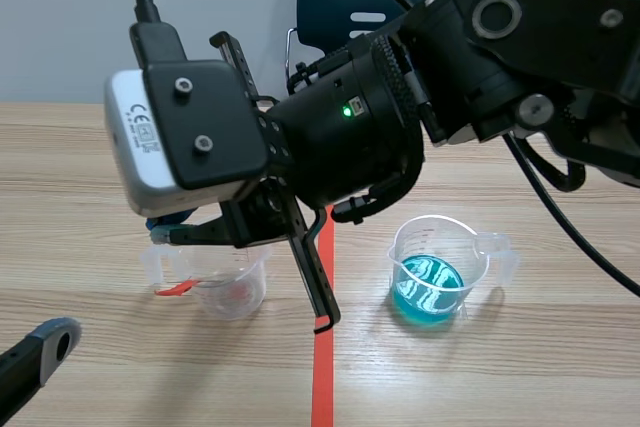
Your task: Do the redox reaction experiment
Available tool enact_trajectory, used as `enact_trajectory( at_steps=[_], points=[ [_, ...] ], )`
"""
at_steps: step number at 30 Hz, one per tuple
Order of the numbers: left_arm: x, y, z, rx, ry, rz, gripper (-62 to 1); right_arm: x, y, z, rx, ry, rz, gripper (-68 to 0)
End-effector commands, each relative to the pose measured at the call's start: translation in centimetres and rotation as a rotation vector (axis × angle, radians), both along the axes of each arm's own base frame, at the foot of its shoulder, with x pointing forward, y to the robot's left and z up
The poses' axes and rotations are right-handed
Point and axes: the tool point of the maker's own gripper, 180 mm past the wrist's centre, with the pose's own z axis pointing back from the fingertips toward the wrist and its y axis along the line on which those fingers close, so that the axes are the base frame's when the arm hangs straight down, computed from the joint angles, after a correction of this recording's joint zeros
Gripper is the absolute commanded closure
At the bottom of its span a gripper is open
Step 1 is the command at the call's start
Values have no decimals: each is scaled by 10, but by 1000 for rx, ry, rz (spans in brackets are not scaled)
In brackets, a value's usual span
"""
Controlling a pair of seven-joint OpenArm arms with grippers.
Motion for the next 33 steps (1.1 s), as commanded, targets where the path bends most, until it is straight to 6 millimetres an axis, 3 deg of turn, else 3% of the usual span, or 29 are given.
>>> enact_trajectory(
  at_steps=[1, 25, 33],
  points=[
    [3, -1, 8, -18, -28, 4, -623, 5, 2, 10, 23, -19, 1, -7],
    [3, -1, 8, -18, -28, 4, -623, 5, 1, 9, 21, -20, -1, -12],
    [3, -1, 7, -18, -28, 4, -623, 8, -11, 9, 12, -10, -12, -209]
  ],
)
